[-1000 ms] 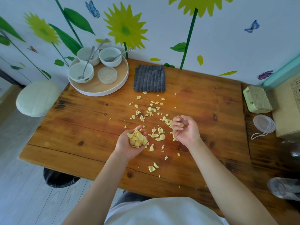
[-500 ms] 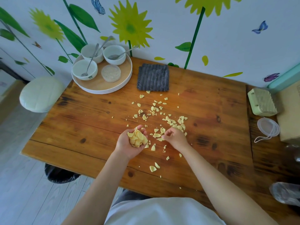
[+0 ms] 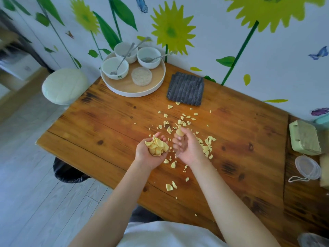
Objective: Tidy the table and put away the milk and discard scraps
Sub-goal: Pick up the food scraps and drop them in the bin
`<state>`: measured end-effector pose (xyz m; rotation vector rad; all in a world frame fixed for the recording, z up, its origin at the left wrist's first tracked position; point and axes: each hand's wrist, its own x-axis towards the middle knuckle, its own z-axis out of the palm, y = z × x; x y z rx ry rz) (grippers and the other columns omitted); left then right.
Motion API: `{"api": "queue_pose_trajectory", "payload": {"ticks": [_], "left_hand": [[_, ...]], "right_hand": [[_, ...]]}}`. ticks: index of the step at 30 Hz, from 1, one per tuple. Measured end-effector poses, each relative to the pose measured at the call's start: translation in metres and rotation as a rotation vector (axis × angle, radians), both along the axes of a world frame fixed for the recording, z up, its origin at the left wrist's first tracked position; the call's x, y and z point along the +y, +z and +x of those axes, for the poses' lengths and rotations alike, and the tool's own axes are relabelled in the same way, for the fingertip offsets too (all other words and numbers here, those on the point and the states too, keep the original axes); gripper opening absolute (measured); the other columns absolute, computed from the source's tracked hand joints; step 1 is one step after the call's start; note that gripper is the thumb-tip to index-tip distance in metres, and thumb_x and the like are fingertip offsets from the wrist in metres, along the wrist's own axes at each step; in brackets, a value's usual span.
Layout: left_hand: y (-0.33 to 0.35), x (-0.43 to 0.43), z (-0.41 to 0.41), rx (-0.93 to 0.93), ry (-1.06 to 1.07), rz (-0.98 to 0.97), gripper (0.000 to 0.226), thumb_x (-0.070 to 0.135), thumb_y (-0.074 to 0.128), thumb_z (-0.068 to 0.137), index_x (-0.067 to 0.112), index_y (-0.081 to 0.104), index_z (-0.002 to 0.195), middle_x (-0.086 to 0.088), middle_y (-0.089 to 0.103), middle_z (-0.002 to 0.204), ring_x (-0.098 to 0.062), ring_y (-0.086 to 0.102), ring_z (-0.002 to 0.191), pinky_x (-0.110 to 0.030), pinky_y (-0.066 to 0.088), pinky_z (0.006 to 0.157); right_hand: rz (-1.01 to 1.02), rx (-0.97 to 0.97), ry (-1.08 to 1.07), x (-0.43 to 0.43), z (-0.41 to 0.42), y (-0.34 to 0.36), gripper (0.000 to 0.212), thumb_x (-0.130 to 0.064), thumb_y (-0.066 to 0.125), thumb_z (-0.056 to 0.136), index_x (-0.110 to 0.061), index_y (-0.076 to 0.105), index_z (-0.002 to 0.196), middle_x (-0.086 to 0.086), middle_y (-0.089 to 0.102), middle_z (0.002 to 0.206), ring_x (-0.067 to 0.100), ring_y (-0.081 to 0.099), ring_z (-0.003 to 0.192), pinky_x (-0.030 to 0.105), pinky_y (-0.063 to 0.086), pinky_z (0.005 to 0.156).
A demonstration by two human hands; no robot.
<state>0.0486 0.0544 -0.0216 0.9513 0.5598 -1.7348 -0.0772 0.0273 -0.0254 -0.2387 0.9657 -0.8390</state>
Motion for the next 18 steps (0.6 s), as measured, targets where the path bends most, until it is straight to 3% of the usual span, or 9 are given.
{"api": "queue_pose_trajectory", "payload": {"ticks": [5,10,13,16,18], "left_hand": [[0.005,-0.002,-0.005,0.058,0.156,0.001,0.037,0.018,0.03,0.096,0.009,0.065,0.09,-0.01,0.062,0.089,-0.02,0.058,0.079,-0.031,0.047,0.083],[0.013,-0.002,-0.014,0.065,0.273,-0.01,0.034,0.015,0.034,0.093,0.008,0.066,0.084,-0.008,0.057,0.076,-0.017,0.053,0.068,-0.028,0.048,0.07],[0.014,0.0,-0.019,0.022,0.328,0.001,0.031,0.014,0.036,0.092,0.007,0.066,0.088,-0.008,0.057,0.076,-0.017,0.053,0.068,-0.029,0.049,0.073],[0.015,0.002,-0.023,-0.015,0.41,-0.02,0.03,0.014,0.036,0.091,0.006,0.064,0.086,-0.009,0.056,0.077,-0.017,0.053,0.07,-0.029,0.048,0.078],[0.016,0.004,-0.022,-0.064,0.424,-0.048,0.028,0.011,0.036,0.09,0.004,0.063,0.085,-0.009,0.056,0.077,-0.018,0.054,0.07,-0.03,0.049,0.076]], "right_hand": [[-0.054,-0.268,-0.251,-0.002,0.039,0.032,0.029,-0.007,0.04,0.083,-0.014,0.046,0.055,0.0,0.043,0.056,0.01,0.036,0.044,0.018,0.031,0.041],[-0.027,-0.18,-0.417,-0.003,0.042,0.034,0.022,-0.001,0.033,0.083,-0.012,0.042,0.068,0.0,0.042,0.055,0.011,0.037,0.043,0.018,0.035,0.042],[0.002,-0.052,-0.449,0.002,0.042,0.028,0.023,0.0,0.035,0.087,-0.01,0.051,0.075,0.003,0.046,0.065,0.013,0.043,0.057,0.017,0.044,0.042],[-0.017,-0.012,-0.391,0.007,0.046,0.018,0.02,-0.004,0.042,0.088,-0.007,0.061,0.083,0.006,0.057,0.081,0.018,0.053,0.075,0.028,0.054,0.064],[-0.043,0.007,-0.354,0.011,0.052,0.012,0.019,-0.006,0.046,0.088,-0.005,0.065,0.088,0.008,0.061,0.091,0.021,0.057,0.087,0.033,0.052,0.08]]}}
